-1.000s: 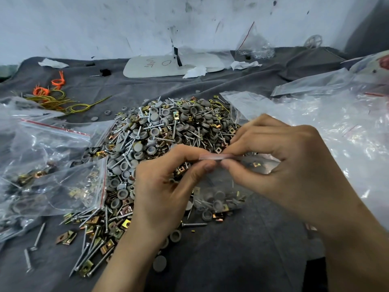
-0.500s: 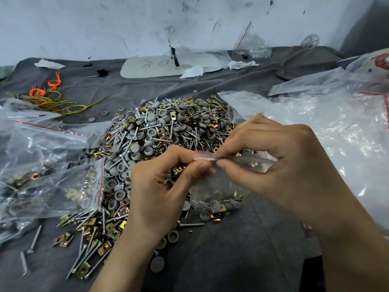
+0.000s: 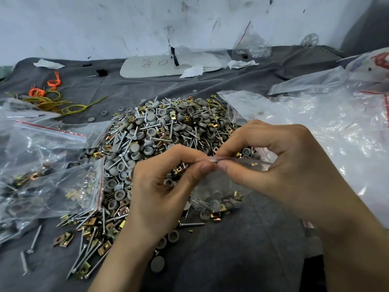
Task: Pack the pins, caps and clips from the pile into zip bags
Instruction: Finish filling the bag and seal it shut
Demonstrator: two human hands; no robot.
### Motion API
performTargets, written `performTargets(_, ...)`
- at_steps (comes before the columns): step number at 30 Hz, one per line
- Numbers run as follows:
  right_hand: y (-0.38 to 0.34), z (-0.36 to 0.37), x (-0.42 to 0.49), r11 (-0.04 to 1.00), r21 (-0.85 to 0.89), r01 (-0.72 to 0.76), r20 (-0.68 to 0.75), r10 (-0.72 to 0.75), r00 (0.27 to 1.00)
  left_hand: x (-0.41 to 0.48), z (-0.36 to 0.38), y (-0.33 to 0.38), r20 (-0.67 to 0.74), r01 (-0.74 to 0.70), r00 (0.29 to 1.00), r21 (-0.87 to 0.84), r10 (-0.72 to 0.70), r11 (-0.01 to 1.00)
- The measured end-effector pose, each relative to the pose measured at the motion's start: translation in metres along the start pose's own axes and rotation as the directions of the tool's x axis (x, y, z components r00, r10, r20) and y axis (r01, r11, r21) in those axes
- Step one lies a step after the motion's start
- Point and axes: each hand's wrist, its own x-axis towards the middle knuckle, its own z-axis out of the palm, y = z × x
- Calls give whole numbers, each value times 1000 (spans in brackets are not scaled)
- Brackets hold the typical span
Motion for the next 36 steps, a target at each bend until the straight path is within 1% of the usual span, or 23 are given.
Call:
performTargets(5,-1,1,1,1000,-4,6,-4,-6,1000,0,0,0,1,29,1000,-24,-29,999)
performTargets(12,0,-1,0,998,-33,57,2,-57,998,0,-2,2,40,3,999,-11,-3,1000)
performTargets(22,-2,1,2,998,-2,70,27,-70,997,0,-3,4,40,-30,999,11,29,999)
performTargets(27,-3,3,2,996,-4,92,11,-92,996,0,-4,2,38,-17,999,-2,17,1000)
performTargets(36,-1,-2,1,999,34,10,31,-11,999,-1,-1,0,9,-42,999,-39,42,998)
